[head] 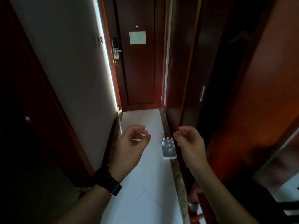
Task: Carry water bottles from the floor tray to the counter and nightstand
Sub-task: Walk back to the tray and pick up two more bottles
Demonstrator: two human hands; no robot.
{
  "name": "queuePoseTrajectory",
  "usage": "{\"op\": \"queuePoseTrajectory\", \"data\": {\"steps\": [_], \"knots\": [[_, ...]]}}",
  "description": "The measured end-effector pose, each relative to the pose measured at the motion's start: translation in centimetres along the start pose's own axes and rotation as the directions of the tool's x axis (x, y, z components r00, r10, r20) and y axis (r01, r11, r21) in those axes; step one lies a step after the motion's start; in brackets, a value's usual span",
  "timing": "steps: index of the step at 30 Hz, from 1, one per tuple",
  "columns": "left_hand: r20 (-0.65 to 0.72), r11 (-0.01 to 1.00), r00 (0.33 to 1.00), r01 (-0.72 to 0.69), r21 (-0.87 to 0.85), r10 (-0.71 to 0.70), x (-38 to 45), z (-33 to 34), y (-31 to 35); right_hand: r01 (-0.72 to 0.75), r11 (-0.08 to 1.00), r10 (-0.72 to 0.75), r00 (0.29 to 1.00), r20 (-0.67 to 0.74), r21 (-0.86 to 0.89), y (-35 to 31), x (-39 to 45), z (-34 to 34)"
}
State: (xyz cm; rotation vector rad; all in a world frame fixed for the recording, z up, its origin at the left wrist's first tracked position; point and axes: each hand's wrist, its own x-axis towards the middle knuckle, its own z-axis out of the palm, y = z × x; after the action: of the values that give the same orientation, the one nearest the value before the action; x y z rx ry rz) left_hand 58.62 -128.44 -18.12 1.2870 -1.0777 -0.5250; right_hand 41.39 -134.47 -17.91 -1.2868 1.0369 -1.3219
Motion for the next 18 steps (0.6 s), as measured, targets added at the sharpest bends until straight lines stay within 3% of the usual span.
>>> {"op": "queuePoseTrajectory", "data": {"steps": [10,18], "knots": [[-0.077,0.999,0.996,0.050,-0.014,-0.051,20.6,1.0,-6.5,0.038,0.997,-0.032,0.995,0.091,-0.066,1.9,22.1,9.2],[-0.022,0.997,0.997,0.080,-0.004,-0.081,38.9,3.1,-17.2,-0.026,0.976,0.024,1.000,-0.015,-0.215,8.9,39.2,16.7]]}}
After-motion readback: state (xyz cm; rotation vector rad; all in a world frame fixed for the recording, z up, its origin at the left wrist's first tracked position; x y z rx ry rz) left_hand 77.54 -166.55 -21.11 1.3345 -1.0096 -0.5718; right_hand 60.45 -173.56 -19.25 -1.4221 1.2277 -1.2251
